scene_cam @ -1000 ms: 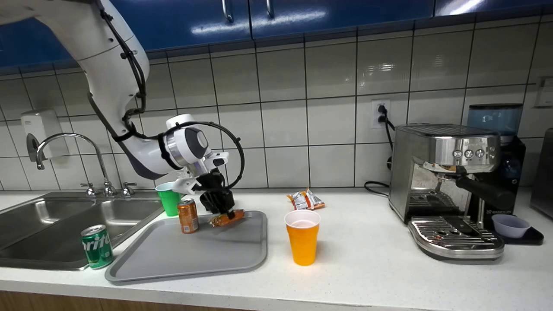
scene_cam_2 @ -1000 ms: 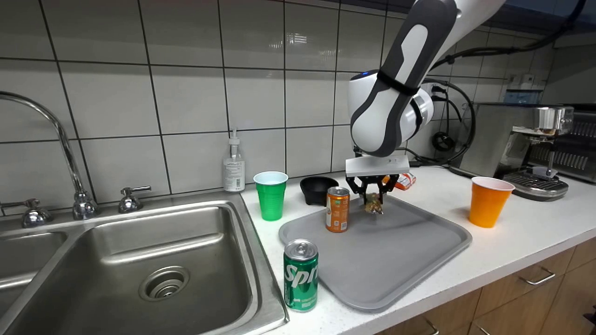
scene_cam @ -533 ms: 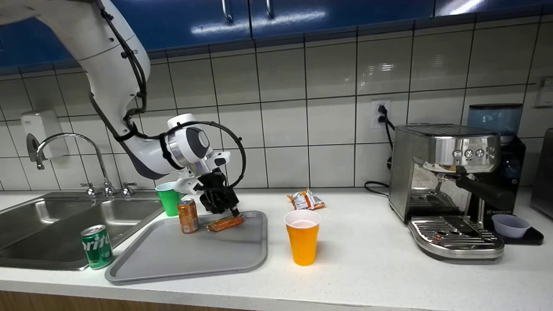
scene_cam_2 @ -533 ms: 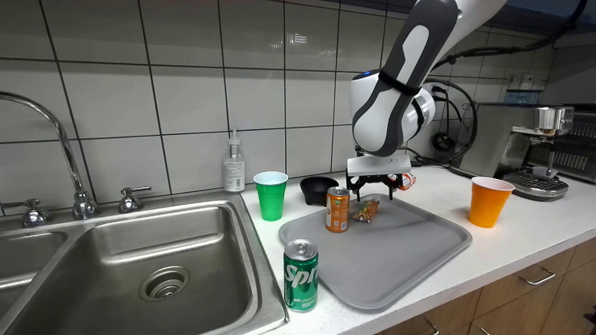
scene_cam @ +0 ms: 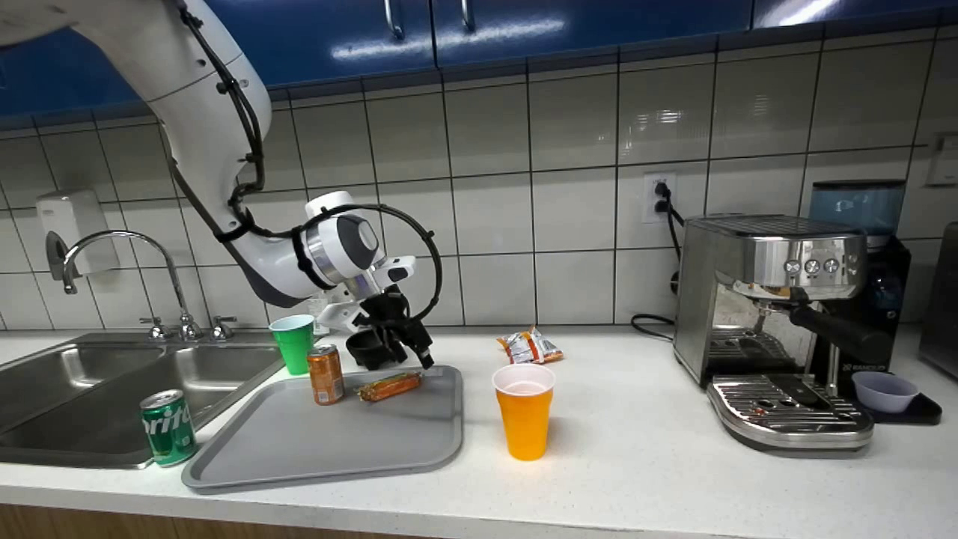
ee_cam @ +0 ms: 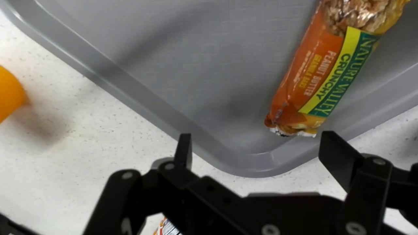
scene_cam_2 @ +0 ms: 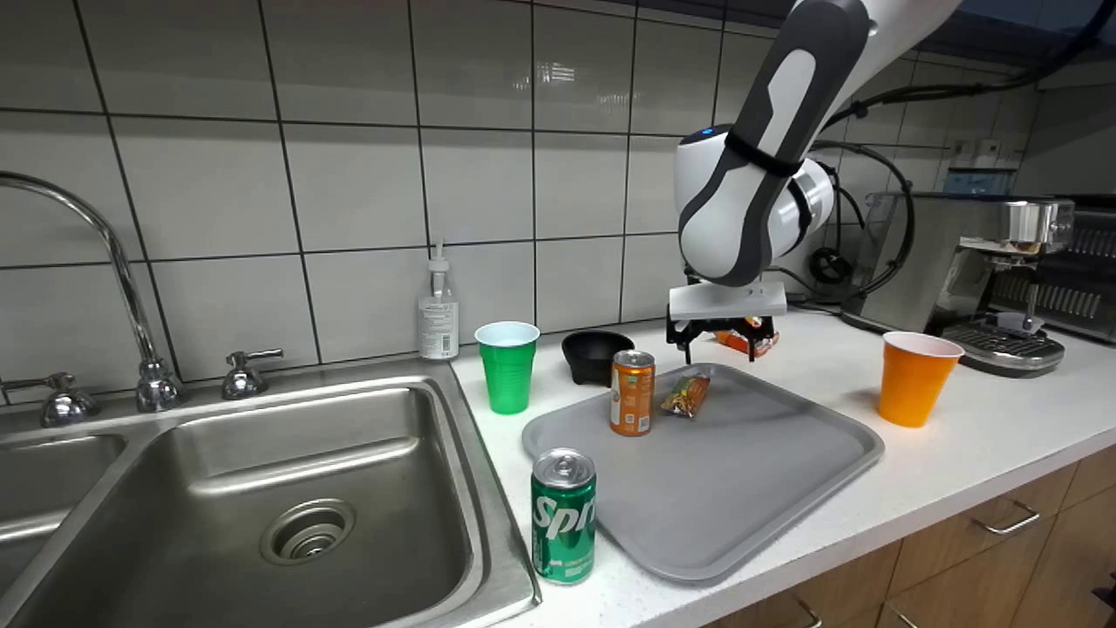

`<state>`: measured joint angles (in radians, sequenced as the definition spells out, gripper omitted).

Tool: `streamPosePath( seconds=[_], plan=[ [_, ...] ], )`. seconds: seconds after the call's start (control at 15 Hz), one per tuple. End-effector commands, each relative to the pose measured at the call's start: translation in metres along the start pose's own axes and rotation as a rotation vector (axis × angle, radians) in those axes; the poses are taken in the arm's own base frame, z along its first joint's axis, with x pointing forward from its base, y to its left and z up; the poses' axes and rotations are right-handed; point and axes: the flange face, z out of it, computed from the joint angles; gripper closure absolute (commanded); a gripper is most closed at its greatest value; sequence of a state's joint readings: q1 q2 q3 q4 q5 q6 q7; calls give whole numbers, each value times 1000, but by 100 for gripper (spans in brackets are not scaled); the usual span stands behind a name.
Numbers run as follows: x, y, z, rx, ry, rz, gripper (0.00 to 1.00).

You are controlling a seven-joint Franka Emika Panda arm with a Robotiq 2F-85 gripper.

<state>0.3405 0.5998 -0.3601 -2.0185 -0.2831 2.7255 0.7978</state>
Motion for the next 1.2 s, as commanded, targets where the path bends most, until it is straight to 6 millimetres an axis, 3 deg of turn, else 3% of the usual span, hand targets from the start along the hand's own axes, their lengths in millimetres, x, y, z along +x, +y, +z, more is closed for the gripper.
streamPosePath(
  seconds=[0.0, 1.13],
  plan=[
    [19, 15, -7, -2, 32, 23, 0],
    [112, 66, 9, 11, 85, 249, 0]
  ],
)
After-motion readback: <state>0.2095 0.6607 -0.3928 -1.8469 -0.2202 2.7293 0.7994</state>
